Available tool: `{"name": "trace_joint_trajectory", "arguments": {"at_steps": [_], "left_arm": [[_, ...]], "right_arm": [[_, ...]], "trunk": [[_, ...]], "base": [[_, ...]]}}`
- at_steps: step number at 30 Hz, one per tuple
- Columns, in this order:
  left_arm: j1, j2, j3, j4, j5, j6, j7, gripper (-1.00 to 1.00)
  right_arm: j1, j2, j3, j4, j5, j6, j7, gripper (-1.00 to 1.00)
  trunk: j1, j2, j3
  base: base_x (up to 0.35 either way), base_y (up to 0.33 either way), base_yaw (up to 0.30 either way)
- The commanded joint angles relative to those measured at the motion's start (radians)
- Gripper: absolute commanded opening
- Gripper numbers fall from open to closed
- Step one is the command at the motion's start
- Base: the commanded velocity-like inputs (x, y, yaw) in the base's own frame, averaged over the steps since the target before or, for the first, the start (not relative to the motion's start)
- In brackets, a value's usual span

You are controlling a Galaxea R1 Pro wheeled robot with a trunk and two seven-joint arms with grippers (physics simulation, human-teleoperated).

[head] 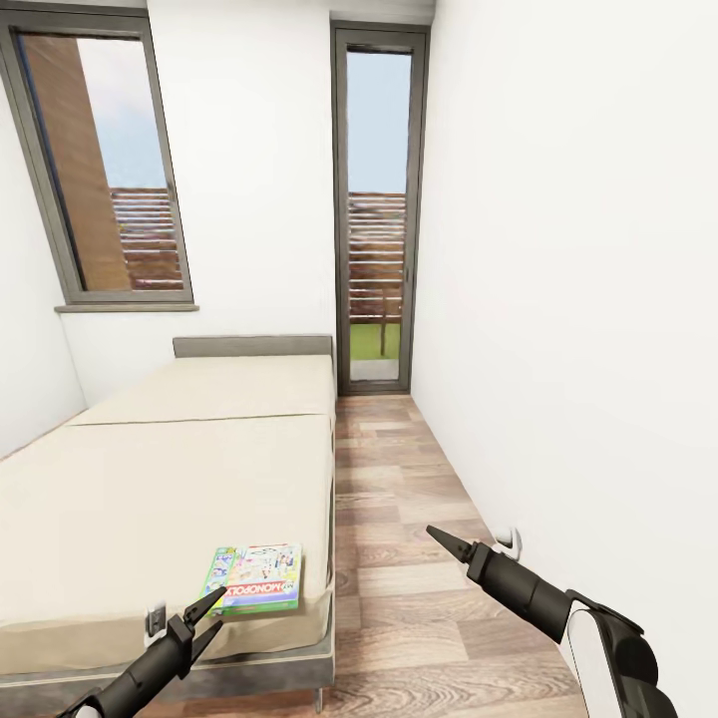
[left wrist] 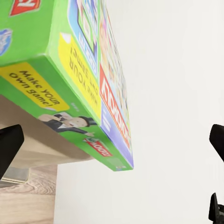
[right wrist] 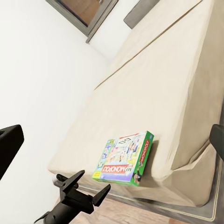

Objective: Put all the toys in the child's room - the three board games (two on the bed and one on the table), the two jigsaw puzzles on the table, and the tennis ball on the table - inside the toy box on the table in the child's room.

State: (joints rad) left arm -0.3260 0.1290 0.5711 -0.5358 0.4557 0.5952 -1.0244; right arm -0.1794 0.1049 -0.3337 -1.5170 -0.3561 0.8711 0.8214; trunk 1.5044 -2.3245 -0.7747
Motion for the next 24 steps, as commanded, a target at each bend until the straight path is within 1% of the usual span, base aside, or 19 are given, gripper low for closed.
{"name": "trace_joint_trajectory", "arguments": {"at_steps": [1, 5, 12, 24], "left_arm": [[-0.001, 0.0, 0.002, 0.0, 0.003, 0.008, -0.002, 1.0], [-0.001, 0.0, 0.002, 0.0, 0.003, 0.008, -0.002, 1.0], [-0.001, 0.0, 0.003, 0.0, 0.003, 0.008, -0.002, 1.0], [-0.001, 0.001, 0.003, 0.0, 0.002, 0.008, -0.002, 1.0]], "right_arm": [[-0.001, 0.001, -0.002, 0.0, 0.001, 0.005, 0.004, 1.0], [-0.001, 0.001, -0.002, 0.0, 0.002, 0.005, 0.004, 1.0], [-0.001, 0.001, -0.002, 0.0, 0.002, 0.005, 0.004, 1.0], [-0.001, 0.001, -0.002, 0.0, 0.002, 0.005, 0.004, 1.0]], "trunk": [[0.0, 0.0, -0.001], [0.0, 0.0, -0.001], [0.0, 0.0, -0.001], [0.0, 0.0, -0.001]], "base": [[0.0, 0.0, 0.0], [0.019, 0.002, 0.0], [0.092, 0.027, 0.0], [0.011, 0.003, 0.0]]}}
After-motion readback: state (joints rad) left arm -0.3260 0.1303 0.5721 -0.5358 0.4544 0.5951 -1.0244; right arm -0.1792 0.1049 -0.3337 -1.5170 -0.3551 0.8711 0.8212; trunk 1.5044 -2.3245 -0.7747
